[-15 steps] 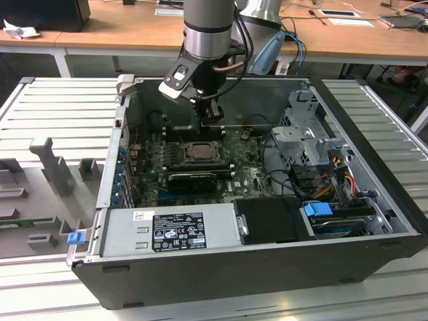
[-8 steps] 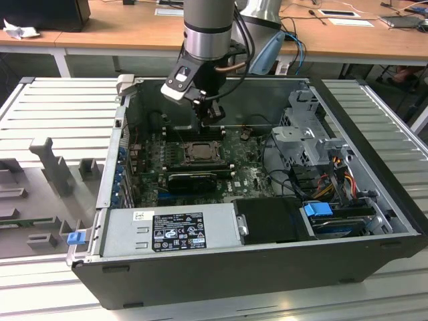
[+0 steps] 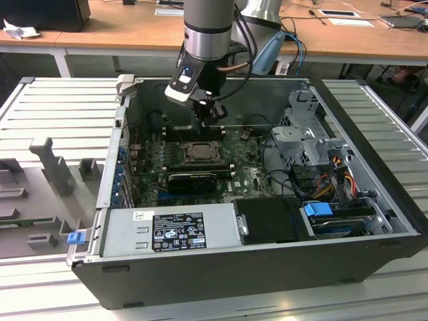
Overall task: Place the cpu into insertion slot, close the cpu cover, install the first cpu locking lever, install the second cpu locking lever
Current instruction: 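Install the first cpu locking lever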
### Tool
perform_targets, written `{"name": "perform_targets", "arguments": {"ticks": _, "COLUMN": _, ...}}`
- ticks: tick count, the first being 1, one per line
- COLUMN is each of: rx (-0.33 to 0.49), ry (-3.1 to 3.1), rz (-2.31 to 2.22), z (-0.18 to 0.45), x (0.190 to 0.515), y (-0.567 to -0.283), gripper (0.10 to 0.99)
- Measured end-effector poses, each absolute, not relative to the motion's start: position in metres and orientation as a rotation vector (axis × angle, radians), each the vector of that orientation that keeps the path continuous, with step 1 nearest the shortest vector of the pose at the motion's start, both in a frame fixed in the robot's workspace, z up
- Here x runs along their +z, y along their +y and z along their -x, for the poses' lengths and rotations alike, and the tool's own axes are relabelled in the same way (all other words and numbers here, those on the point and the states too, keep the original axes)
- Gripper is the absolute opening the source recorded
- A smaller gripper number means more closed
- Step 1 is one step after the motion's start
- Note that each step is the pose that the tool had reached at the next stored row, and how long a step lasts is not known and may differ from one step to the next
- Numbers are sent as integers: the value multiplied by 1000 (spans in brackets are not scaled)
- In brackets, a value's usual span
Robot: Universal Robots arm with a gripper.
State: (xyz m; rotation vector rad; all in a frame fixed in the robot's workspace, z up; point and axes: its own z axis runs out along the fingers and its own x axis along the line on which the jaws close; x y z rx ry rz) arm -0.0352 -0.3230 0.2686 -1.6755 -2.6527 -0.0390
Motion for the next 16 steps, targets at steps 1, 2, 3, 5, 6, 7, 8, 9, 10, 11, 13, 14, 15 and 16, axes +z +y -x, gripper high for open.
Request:
{"name": "perform_targets", "arguments": {"ticks": 1, "rx": -39, "ry": -2660, "rz": 1663, "z": 35, "x": 269, "y": -323, "gripper": 106}}
{"name": "perform_targets", "arguments": {"ticks": 2, "rx": -39, "ry": -2667, "rz": 1653, "z": 35, "x": 269, "y": -323, "gripper": 106}}
{"name": "perform_targets", "arguments": {"ticks": 3, "rx": -39, "ry": -2674, "rz": 1641, "z": 35, "x": 269, "y": -323, "gripper": 106}}
{"name": "perform_targets", "arguments": {"ticks": 5, "rx": -39, "ry": -2685, "rz": 1622, "z": 35, "x": 269, "y": -323, "gripper": 106}}
{"name": "perform_targets", "arguments": {"ticks": 6, "rx": -39, "ry": -2691, "rz": 1613, "z": 35, "x": 269, "y": -323, "gripper": 106}}
{"name": "perform_targets", "arguments": {"ticks": 7, "rx": -39, "ry": -2698, "rz": 1600, "z": 35, "x": 269, "y": -323, "gripper": 106}}
{"name": "perform_targets", "arguments": {"ticks": 8, "rx": -39, "ry": -2703, "rz": 1591, "z": 35, "x": 269, "y": -323, "gripper": 106}}
{"name": "perform_targets", "arguments": {"ticks": 9, "rx": -39, "ry": -2715, "rz": 1571, "z": 35, "x": 269, "y": -323, "gripper": 106}}
{"name": "perform_targets", "arguments": {"ticks": 10, "rx": -39, "ry": -2725, "rz": 1554, "z": 35, "x": 269, "y": -323, "gripper": 106}}
{"name": "perform_targets", "arguments": {"ticks": 11, "rx": -39, "ry": -2732, "rz": 1541, "z": 35, "x": 269, "y": -323, "gripper": 106}}
{"name": "perform_targets", "arguments": {"ticks": 13, "rx": -39, "ry": -2741, "rz": 1524, "z": 35, "x": 269, "y": -323, "gripper": 106}}
{"name": "perform_targets", "arguments": {"ticks": 14, "rx": -39, "ry": -2745, "rz": 1516, "z": 35, "x": 269, "y": -323, "gripper": 106}}
{"name": "perform_targets", "arguments": {"ticks": 15, "rx": -39, "ry": -2749, "rz": 1508, "z": 35, "x": 269, "y": -323, "gripper": 106}}
{"name": "perform_targets", "arguments": {"ticks": 16, "rx": -39, "ry": -2754, "rz": 1501, "z": 35, "x": 269, "y": -323, "gripper": 106}}
